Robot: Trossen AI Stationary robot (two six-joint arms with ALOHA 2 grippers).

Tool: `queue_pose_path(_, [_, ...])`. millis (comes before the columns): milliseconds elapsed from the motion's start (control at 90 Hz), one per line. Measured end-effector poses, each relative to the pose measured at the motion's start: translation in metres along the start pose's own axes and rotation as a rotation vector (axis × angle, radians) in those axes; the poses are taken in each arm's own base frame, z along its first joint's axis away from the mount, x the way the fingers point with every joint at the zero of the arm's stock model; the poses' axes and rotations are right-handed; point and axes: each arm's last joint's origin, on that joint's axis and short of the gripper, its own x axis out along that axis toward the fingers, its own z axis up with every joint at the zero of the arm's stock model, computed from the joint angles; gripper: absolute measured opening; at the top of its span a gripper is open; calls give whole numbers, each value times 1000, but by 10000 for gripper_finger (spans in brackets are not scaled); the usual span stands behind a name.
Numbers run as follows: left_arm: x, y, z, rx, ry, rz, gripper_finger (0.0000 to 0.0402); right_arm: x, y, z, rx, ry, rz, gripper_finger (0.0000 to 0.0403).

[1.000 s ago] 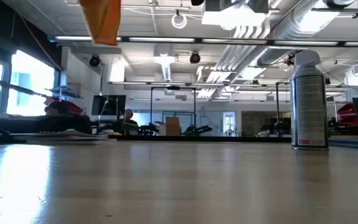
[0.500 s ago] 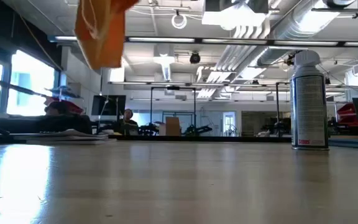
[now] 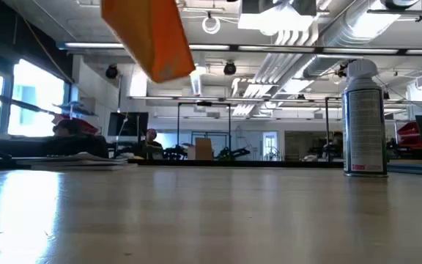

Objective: Apply microfiber cloth
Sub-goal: Wipe the front and back of the cellphone with the yellow microfiber cloth

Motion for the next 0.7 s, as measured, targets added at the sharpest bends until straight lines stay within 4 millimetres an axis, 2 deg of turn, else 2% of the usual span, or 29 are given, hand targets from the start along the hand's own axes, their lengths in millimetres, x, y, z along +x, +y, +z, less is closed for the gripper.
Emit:
queue_pose_path(144, [9,12,1,85,-6,89,3,2,-3,-2,26,-2,-8,0])
queue_pose_path(356, [33,22,-7,174,-148,4,3,5,-5,-18,84,33,-6,0])
queue_pose_path(456, [41,25,-10,231,-245,-65,3,6,-4,-20,131,35,36,0])
queue_pose_path(556, [47,29,-13,172,-266,-90,3,6,-3,-17,146,21,65,0])
queue_pose_path(700, [58,31,-28,94,-151,-126,3,6,-1,-15,139,1,92,0])
